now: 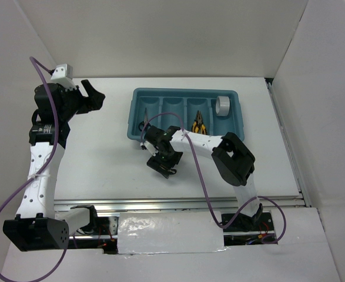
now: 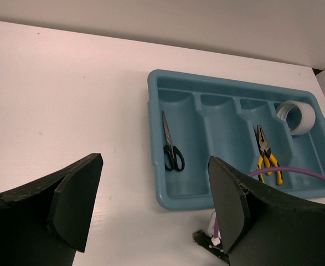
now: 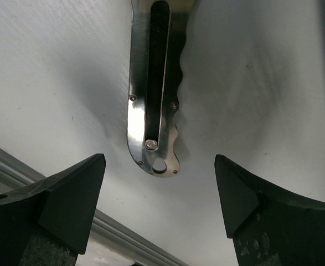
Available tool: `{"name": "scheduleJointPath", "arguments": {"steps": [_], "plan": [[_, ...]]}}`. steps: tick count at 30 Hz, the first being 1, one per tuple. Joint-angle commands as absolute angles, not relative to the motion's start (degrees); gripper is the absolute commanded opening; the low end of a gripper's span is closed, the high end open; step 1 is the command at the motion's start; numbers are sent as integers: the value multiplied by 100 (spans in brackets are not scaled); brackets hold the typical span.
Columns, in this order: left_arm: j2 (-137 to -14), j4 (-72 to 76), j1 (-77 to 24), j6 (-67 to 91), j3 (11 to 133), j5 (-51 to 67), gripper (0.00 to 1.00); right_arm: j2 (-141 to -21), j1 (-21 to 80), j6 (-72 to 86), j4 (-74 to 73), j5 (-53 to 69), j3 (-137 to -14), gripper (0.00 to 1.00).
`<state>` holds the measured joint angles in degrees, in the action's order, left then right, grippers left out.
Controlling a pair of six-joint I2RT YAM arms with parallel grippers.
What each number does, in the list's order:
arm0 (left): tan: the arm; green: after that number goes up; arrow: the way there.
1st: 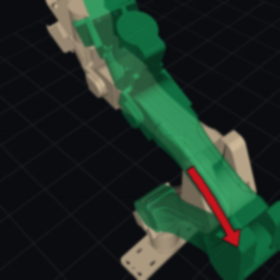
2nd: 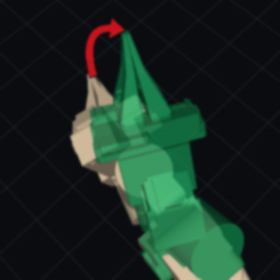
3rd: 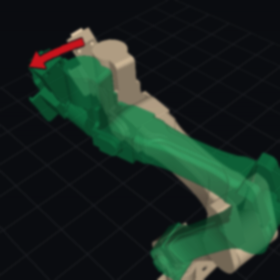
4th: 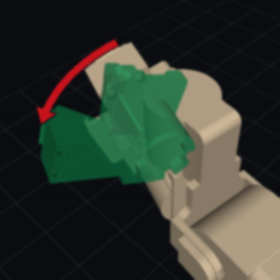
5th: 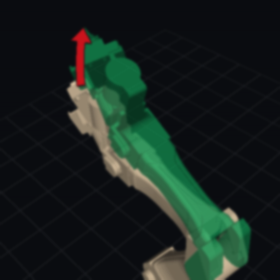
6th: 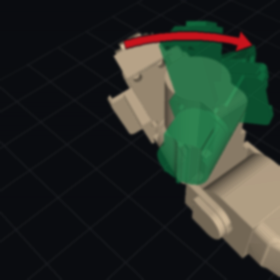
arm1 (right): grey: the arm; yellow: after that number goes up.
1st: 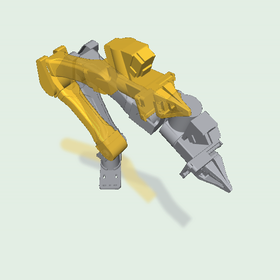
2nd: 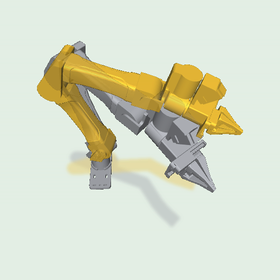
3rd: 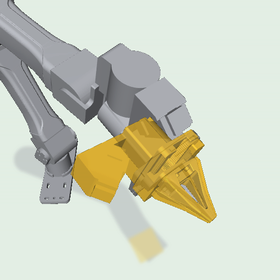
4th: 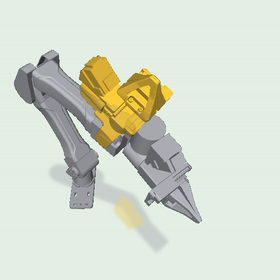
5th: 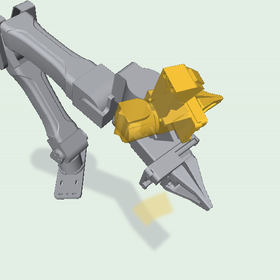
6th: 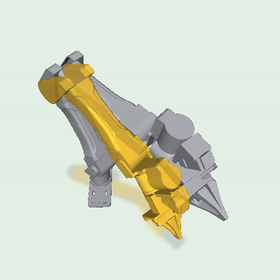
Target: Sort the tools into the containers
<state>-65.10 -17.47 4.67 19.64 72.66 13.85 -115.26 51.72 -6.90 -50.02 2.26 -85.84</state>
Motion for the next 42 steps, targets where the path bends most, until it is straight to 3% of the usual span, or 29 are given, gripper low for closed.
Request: {"name": "scheduleJointPath", "arguments": {"steps": [1, 5, 15, 23, 26, 27, 28, 35, 42], "plan": [[-6188, -1714, 536, 1969, 7304, 1608, 91, -11654, 5273, -650, -4983, 44, -8886, 87], [-6029, -1503, 545, 1969, 7032, 1565, 92, -11812, 5282, -668, -4913, 18, -8964, 85], [-5950, -1450, 615, 1969, 6812, 1512, 94, -12199, 5396, -861, -5001, -71, -9333, 69], [-5880, -1459, 659, 1942, 6715, 1538, 95, -12410, 5370, -1028, -5282, 430, -9562, 38], [-5854, -1450, 677, 1960, 6697, 1494, 95, -12393, 5396, -1116, -5440, 623, -9624, 20], [-5845, -1450, 677, 1951, 6662, 1494, 95, -12340, 5449, -1195, -5475, 720, -9624, 6], [-5827, -1450, 694, 1934, 6653, 1485, 95, -12148, 5493, -1230, -5510, 886, -9598, 0], [-5695, -1398, 773, 1890, 6565, 1433, 96, -10486, 6091, -1829, -4975, 1221, -9017, 0], [-5669, -1327, 835, 1846, 6548, 1450, 96, -10353, 5196, -968, -4500, 898, -10062, 0]]}}
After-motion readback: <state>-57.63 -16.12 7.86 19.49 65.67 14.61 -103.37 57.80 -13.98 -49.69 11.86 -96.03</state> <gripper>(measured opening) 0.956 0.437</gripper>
